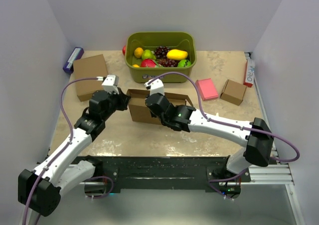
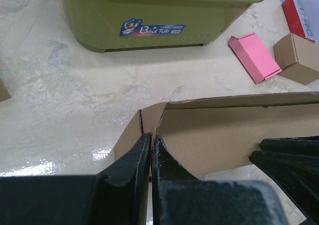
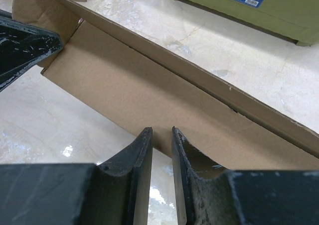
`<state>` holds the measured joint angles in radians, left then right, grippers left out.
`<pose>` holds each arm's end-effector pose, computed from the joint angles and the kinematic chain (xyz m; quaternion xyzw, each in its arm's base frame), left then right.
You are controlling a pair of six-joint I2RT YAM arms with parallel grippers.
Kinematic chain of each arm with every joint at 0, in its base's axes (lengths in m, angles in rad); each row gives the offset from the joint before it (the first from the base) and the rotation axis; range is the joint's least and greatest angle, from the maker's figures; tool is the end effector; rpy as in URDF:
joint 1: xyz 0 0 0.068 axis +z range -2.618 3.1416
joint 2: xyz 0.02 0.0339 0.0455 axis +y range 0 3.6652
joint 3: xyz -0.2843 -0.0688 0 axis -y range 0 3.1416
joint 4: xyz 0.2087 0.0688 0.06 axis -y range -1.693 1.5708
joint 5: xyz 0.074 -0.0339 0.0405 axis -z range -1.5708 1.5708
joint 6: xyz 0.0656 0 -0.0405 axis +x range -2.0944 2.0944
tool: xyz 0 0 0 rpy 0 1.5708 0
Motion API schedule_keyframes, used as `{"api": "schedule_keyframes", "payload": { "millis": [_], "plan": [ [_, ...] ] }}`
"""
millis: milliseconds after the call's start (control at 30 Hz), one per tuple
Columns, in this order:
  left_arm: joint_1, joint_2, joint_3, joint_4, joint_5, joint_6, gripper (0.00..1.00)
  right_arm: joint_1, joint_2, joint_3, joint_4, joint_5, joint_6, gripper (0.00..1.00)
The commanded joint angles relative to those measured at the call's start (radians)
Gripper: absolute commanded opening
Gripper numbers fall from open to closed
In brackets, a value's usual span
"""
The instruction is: Fold the paper box
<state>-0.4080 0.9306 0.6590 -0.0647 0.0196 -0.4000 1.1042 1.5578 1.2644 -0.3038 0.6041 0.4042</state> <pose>0.1822 -0.0802 0.2973 0.0089 0.8154 -0.2349 0.5290 0.1859 0.2862 0.3229 -0.1586 0.8404 0.1142 0.5055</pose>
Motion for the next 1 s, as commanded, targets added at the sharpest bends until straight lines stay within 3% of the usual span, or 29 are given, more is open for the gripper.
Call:
{"api": "schedule_keyframes", "payload": {
  "millis": [0,100,400,733,967],
  "plan": [
    [-0.022,0.054,-0.038,-0.21,-0.017,0.029,0.0,-0.001,0.039,-0.005,-0.133,-0.009,0.027,0.24],
    [-0.022,0.037,-0.013,-0.198,-0.006,0.02,0.02,-0.001,0.045,0.0,-0.139,-0.007,0.028,0.24],
    [-0.022,0.074,0.096,-0.196,0.04,0.021,0.24,-0.001,0.05,0.0,-0.147,0.003,0.028,0.24],
    [-0.022,0.082,0.172,-0.251,-0.048,0.075,0.44,-0.003,0.058,0.004,-0.155,0.01,0.025,0.24],
    [-0.022,0.045,0.189,-0.267,-0.078,0.082,0.53,-0.001,0.065,0.012,-0.159,0.006,0.027,0.24]
  ]
}}
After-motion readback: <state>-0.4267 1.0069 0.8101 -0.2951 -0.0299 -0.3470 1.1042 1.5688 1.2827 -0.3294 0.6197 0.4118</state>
